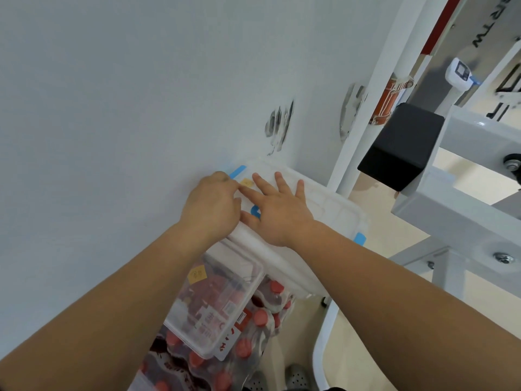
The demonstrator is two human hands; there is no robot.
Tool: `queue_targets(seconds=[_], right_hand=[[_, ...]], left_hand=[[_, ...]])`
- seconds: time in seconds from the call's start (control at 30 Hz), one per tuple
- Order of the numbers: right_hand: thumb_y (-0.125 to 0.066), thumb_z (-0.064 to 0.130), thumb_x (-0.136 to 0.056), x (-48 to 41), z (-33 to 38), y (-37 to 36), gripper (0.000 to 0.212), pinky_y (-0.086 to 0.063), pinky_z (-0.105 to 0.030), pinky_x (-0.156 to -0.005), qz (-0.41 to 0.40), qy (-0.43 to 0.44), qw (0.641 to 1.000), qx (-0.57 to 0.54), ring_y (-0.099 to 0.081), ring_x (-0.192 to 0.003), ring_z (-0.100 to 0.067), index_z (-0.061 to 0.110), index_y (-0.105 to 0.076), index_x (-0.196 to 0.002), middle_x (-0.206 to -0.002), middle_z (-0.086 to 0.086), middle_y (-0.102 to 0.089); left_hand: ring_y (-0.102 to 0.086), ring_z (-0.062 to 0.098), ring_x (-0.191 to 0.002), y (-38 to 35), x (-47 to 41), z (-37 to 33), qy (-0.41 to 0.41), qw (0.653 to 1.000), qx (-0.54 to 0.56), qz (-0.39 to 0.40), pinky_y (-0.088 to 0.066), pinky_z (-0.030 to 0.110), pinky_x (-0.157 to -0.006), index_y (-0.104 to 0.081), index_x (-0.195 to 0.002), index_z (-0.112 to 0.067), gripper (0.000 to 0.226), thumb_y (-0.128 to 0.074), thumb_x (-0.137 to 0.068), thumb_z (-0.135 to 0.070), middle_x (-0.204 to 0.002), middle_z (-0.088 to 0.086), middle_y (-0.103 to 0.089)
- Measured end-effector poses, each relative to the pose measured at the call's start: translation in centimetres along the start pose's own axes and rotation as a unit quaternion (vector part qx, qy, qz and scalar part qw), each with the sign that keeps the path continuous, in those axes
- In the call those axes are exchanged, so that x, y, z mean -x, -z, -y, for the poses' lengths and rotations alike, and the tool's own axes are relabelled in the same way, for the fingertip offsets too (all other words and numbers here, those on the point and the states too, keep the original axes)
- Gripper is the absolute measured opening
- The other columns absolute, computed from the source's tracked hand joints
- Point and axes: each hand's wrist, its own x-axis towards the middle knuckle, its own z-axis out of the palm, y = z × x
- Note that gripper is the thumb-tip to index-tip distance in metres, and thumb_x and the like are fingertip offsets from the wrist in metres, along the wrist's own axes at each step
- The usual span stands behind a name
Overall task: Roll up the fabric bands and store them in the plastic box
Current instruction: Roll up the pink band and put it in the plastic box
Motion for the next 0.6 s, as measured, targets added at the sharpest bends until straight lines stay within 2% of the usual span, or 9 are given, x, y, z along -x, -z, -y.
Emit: queue_targets(seconds=[0.1, 0.23, 0.47, 0.6], right_hand=[[-0.006, 0.082, -0.089, 0.9, 0.1, -0.5, 0.078, 0.01, -0.066, -0.121, -0.031, 0.006, 0.999, -0.007, 0.009, -0.159, -0.029, 0.049, -0.005, -0.159, -0.173, 0.01, 0.001], [-0.016, 0.073, -0.098, 1.9, 0.1, -0.5, 0.069, 0.008, -0.061, -0.123, -0.083, 0.009, 0.996, -0.018, 0.002, -0.159, -0.024, 0.042, -0.02, -0.16, -0.173, 0.004, -0.008], [-0.024, 0.065, -0.102, 4.3, 0.2, 1.3, 0.061, 0.006, -0.061, -0.125, -0.091, -0.019, 0.995, -0.029, 0.002, -0.159, -0.024, 0.04, -0.03, -0.157, -0.173, 0.001, -0.011], [-0.03, 0.06, -0.104, 5.6, 1.8, 2.9, 0.057, 0.002, -0.059, -0.126, -0.112, 0.007, 0.99, -0.081, 0.0, -0.159, -0.023, 0.038, -0.033, -0.156, -0.172, 0.0, -0.016]], left_hand=[[-0.045, 0.031, -0.132, -0.6, 1.2, 0.3, 0.019, 1.0, 0.018, 0.009, -0.043, 0.044, -0.108, -0.057, -0.142, -0.022, 0.041, -0.051, -0.102, -0.029, -0.153, 0.009, -0.042], [-0.04, 0.03, -0.138, -0.9, 2.0, 0.8, 0.012, 1.0, -0.019, 0.02, -0.039, 0.045, -0.112, -0.053, -0.146, -0.021, 0.043, -0.045, -0.105, -0.031, -0.16, 0.007, -0.036], [-0.035, 0.031, -0.141, 0.4, 3.8, 0.6, 0.023, 1.0, -0.011, 0.011, -0.034, 0.045, -0.114, -0.046, -0.15, -0.02, 0.047, -0.044, -0.105, -0.035, -0.161, 0.008, -0.035], [-0.036, 0.033, -0.14, 2.4, 6.4, 1.0, 0.045, 0.998, 0.023, -0.028, -0.034, 0.045, -0.114, -0.049, -0.147, -0.017, 0.046, -0.049, -0.103, -0.03, -0.156, 0.01, -0.042]])
